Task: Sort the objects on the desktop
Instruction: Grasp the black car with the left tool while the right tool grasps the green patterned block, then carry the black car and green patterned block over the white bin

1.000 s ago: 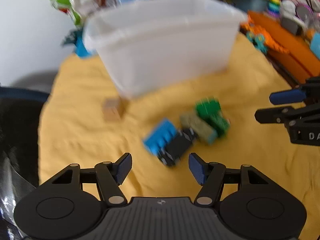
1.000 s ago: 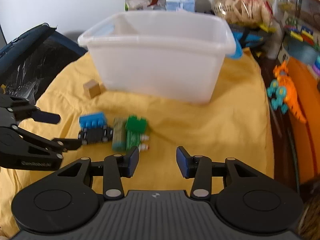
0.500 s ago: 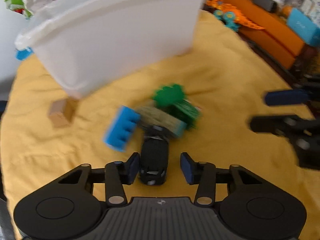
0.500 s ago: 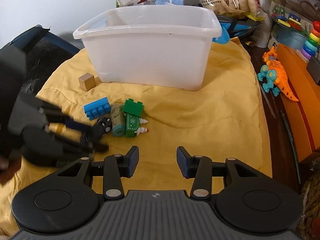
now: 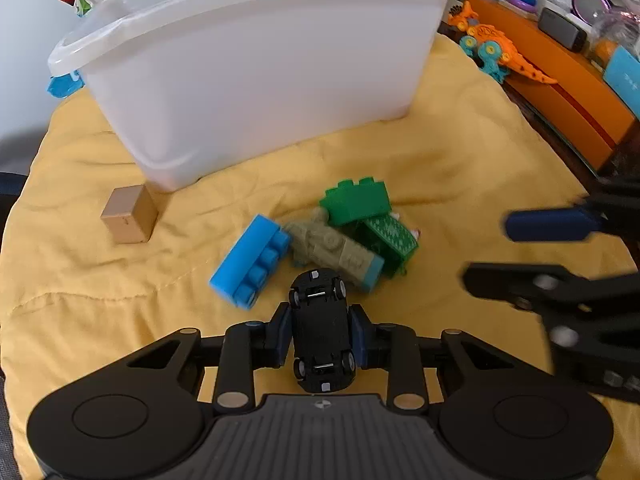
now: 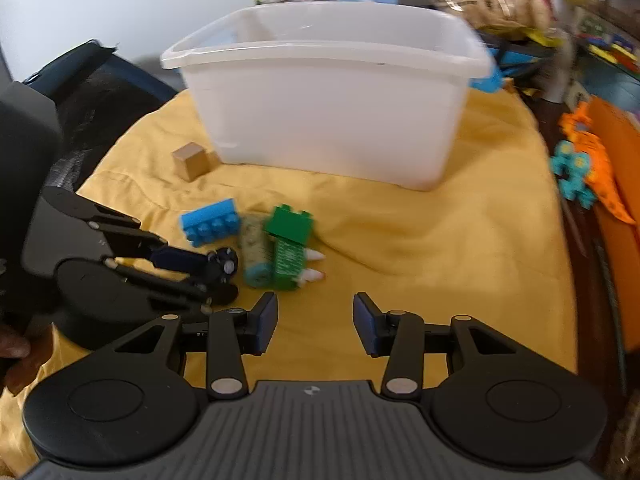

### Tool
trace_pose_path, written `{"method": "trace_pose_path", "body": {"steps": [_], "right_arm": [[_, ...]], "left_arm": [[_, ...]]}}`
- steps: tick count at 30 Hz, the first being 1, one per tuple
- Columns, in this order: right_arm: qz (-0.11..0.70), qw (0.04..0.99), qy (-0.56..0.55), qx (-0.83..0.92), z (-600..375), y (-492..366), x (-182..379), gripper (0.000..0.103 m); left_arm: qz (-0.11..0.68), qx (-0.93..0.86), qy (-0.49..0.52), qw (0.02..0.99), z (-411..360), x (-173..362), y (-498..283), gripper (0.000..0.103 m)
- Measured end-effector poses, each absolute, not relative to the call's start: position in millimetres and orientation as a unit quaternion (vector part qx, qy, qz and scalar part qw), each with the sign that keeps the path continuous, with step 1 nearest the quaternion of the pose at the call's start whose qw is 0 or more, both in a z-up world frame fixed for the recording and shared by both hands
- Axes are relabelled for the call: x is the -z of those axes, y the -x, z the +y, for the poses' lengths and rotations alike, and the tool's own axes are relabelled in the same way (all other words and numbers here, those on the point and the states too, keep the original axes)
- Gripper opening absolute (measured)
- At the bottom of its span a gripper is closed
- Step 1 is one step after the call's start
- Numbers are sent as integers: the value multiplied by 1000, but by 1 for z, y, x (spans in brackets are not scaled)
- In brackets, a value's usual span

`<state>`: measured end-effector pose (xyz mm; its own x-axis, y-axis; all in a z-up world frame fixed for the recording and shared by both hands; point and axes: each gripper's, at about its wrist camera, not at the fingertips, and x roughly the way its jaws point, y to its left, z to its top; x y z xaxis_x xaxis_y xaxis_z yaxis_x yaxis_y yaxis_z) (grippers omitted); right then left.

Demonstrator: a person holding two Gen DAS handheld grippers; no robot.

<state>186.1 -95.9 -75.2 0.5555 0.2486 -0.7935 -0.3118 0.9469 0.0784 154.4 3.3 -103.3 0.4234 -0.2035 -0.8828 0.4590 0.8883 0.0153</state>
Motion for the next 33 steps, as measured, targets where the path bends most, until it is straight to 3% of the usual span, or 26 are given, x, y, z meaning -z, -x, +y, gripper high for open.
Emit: {"method": "trace_pose_path", "body": {"steps": [14, 18, 33], "right_arm": [[463, 865, 98, -166, -63, -231, 109, 42], [467, 865, 79, -165, -66, -231, 107, 25], [459, 875, 61, -145, -82, -183, 81, 24]], "left_arm": [[495, 177, -151, 837, 25, 94, -147, 34], [492, 176, -147, 840, 23, 93, -146, 34], [443, 188, -157, 862, 5, 55, -132, 34]]}}
